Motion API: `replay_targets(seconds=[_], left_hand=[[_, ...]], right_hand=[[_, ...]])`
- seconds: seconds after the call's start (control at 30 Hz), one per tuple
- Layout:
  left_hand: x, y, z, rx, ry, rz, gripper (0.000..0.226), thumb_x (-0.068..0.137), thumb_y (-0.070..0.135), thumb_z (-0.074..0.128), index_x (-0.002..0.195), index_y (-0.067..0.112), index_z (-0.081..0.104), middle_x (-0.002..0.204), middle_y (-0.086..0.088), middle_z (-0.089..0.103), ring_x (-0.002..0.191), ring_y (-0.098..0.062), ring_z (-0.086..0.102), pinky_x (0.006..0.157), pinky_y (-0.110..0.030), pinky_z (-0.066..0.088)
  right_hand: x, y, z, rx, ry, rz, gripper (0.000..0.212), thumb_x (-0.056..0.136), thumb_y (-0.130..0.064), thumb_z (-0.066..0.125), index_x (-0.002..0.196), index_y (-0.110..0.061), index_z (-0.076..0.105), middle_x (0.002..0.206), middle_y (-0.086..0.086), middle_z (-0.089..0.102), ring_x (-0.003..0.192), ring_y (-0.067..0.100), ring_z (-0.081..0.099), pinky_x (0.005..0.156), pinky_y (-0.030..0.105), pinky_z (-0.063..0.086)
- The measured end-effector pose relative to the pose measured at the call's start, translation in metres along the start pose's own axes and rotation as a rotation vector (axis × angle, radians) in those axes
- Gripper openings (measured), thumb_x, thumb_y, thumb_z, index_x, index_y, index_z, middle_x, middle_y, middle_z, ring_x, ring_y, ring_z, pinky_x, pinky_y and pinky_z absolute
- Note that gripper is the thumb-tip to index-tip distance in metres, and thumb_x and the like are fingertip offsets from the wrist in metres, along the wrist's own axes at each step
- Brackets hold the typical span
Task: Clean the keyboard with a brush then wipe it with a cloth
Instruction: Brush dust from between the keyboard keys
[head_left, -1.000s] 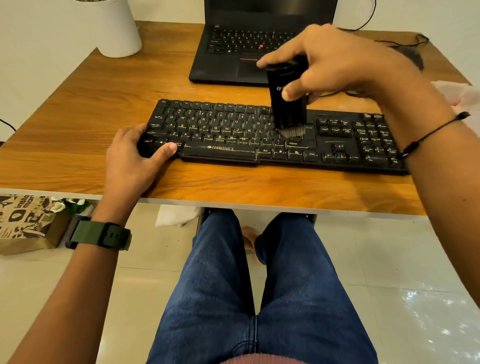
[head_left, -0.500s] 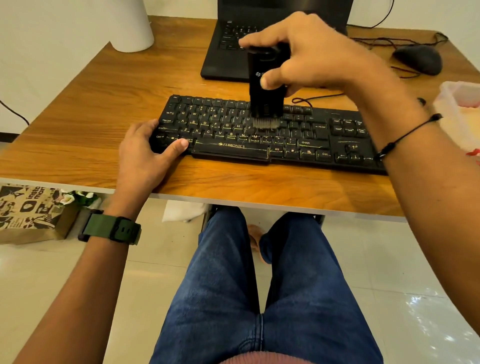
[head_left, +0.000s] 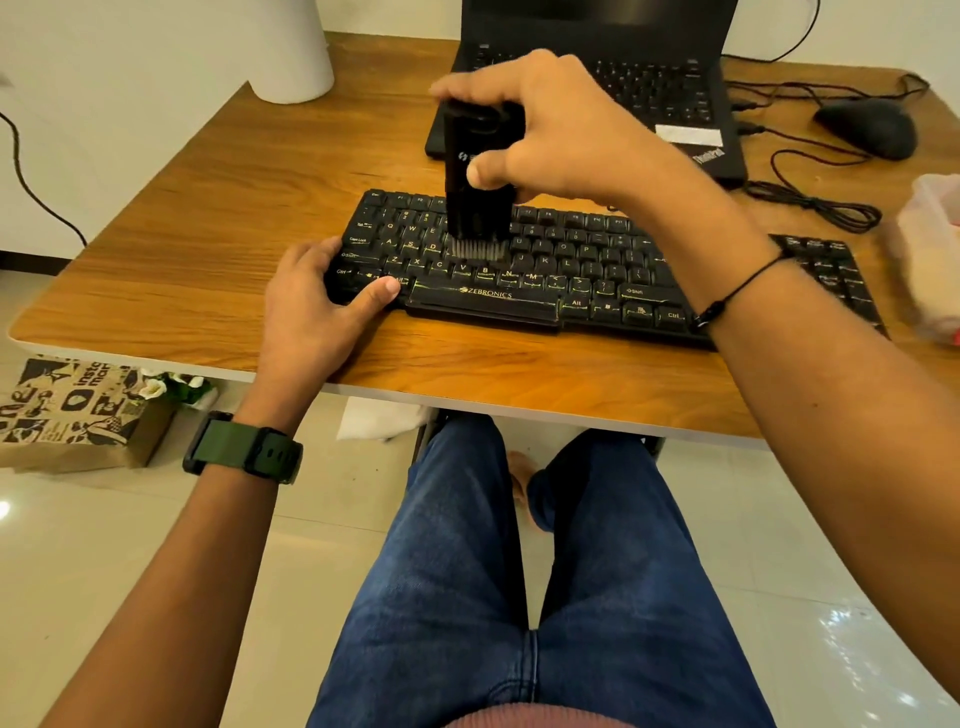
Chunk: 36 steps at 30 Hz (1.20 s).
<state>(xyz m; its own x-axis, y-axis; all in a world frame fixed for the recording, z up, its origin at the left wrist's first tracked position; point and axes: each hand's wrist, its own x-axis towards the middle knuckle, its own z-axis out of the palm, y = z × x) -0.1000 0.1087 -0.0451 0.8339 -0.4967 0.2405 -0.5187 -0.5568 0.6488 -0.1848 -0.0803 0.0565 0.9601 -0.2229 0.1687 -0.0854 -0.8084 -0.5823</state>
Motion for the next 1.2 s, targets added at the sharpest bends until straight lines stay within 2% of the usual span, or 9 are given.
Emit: replay_targets(seconds=[0.1,0.23,0.33,0.47,0.63,0.73,0.93,1.1,1.2], left_hand=[[0.001,0.000,0.000,-0.005,0.002,0.004,0.064,0.082,0.037,0.065,0.135,0.007,0.044,0.130,-0.010,0.049,0.119,-0.019,0.045,0.091,-0.020,0.034],[0.002,-0.002,0.000,-0.004,0.002,0.001,0.065,0.081,0.038,0.065,0.135,0.008,0.044,0.131,-0.010,0.048,0.120,-0.020,0.045,0.093,-0.022,0.035],[0.002,-0.002,0.001,-0.002,0.000,-0.001,0.067,0.081,0.039,0.065,0.136,0.007,0.043,0.132,-0.010,0.048,0.121,-0.021,0.045,0.094,-0.024,0.035],[0.001,-0.002,0.000,-0.006,-0.004,-0.010,0.067,0.082,0.039,0.064,0.137,0.008,0.041,0.134,-0.010,0.046,0.123,-0.021,0.044,0.094,-0.024,0.034],[0.001,-0.001,0.000,-0.005,-0.003,-0.010,0.067,0.082,0.038,0.064,0.138,0.009,0.040,0.135,-0.009,0.045,0.123,-0.019,0.043,0.092,-0.020,0.032],[0.000,0.000,0.000,-0.007,-0.002,-0.007,0.067,0.082,0.038,0.064,0.138,0.008,0.040,0.135,-0.009,0.046,0.123,-0.019,0.043,0.091,-0.020,0.032],[0.002,-0.002,0.000,0.001,0.004,0.006,0.068,0.082,0.039,0.064,0.137,0.007,0.040,0.133,-0.010,0.047,0.122,-0.020,0.044,0.092,-0.022,0.033],[0.001,-0.002,0.000,0.002,0.003,0.015,0.067,0.082,0.040,0.064,0.136,0.007,0.042,0.132,-0.010,0.048,0.120,-0.019,0.045,0.091,-0.021,0.034],[0.001,-0.003,0.000,0.011,0.007,0.021,0.067,0.082,0.040,0.064,0.136,0.007,0.043,0.131,-0.011,0.049,0.120,-0.021,0.046,0.091,-0.022,0.034]], right_hand=[[-0.008,0.002,-0.014,-0.002,0.036,0.024,0.062,0.082,-0.008,0.064,0.138,-0.027,0.043,0.135,-0.001,0.048,0.107,0.016,0.054,0.067,0.024,0.058],[-0.016,0.008,-0.036,-0.188,-0.076,0.091,0.061,0.081,-0.007,0.065,0.136,-0.029,0.046,0.134,0.004,0.049,0.097,0.025,0.060,0.064,0.032,0.057],[-0.012,0.007,-0.025,-0.210,-0.141,0.088,0.061,0.081,-0.007,0.065,0.135,-0.028,0.047,0.133,0.005,0.050,0.096,0.025,0.057,0.058,0.027,0.054],[-0.001,-0.004,-0.007,-0.209,-0.105,0.008,0.061,0.080,-0.009,0.065,0.136,-0.024,0.047,0.134,0.002,0.050,0.104,0.019,0.052,0.056,0.017,0.049],[0.006,-0.014,0.007,-0.088,0.010,-0.040,0.059,0.082,-0.009,0.063,0.137,-0.020,0.045,0.129,-0.002,0.053,0.106,0.005,0.047,0.081,0.014,0.046],[0.004,-0.014,0.010,0.008,0.085,-0.042,0.059,0.082,-0.012,0.064,0.137,-0.021,0.045,0.114,-0.010,0.052,0.103,0.004,0.048,0.084,0.014,0.046],[-0.011,-0.001,0.006,-0.055,0.006,-0.013,0.061,0.081,-0.012,0.066,0.137,-0.024,0.044,0.135,-0.003,0.052,0.123,0.010,0.045,0.095,0.015,0.033],[-0.027,0.009,-0.014,-0.156,-0.035,0.020,0.061,0.081,-0.012,0.067,0.136,-0.028,0.046,0.134,-0.004,0.053,0.119,0.006,0.043,0.095,0.019,0.032],[-0.029,0.008,-0.024,-0.179,-0.043,0.029,0.060,0.081,-0.010,0.066,0.135,-0.027,0.047,0.135,-0.003,0.052,0.118,0.012,0.048,0.090,0.023,0.042]])
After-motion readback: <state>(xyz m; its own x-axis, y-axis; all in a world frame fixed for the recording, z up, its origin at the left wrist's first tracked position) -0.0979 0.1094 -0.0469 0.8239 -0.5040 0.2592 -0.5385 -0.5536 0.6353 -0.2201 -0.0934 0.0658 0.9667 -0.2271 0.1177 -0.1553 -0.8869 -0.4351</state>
